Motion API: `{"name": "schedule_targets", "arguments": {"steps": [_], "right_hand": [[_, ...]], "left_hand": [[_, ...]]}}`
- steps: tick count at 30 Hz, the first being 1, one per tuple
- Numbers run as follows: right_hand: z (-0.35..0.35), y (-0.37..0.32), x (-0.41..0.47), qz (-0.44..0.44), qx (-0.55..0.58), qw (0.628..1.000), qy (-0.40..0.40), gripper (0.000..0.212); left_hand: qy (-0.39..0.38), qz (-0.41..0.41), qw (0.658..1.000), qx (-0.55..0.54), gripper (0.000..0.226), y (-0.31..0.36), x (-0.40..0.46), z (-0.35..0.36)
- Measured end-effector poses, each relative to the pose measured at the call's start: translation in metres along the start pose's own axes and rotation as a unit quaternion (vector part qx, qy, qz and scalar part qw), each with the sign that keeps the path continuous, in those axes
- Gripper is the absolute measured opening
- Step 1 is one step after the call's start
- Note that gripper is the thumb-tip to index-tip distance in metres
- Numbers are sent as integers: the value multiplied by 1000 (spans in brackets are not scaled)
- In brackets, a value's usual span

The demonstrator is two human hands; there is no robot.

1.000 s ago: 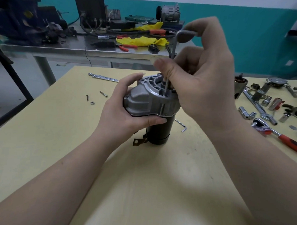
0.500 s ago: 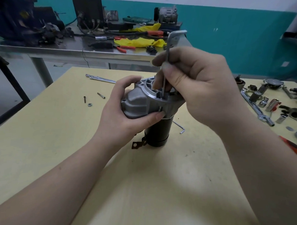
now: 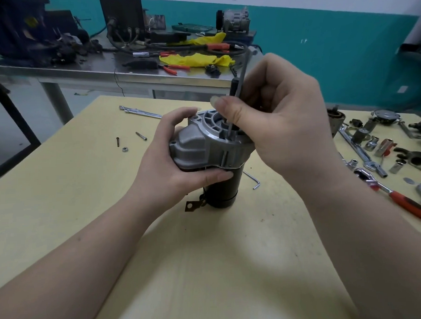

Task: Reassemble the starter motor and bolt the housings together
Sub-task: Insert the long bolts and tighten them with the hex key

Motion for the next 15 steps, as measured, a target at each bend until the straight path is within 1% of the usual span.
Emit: {"name": "schedule_targets", "arguments": {"steps": [4,10,12,15], "right_hand": [[1,0,1,4,-6,1000,-16,32],[-3,0,2,1,-17,997,-74,4],[-4,2,0,2,11,997,-70,10],[-9,1,-5,-5,122,992,-27,19]], "left_hand": [[-8,4,1000,24,106,-3,0,-1],[-4,12,999,31,105,-2,0,-1],[-8,7,999,31,105,-2,0,-1],[-13,4,999,34,104,-2,-1,-1]]}}
Point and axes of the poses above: each hand's wrist, its own x-axis towards the middle knuckle, its own z-axis out of the palm, y = z × x, the point moved 3 cm from there along x, towards the middle knuckle, and after that the axes turned 15 degrees about z, right-handed, at the moved point
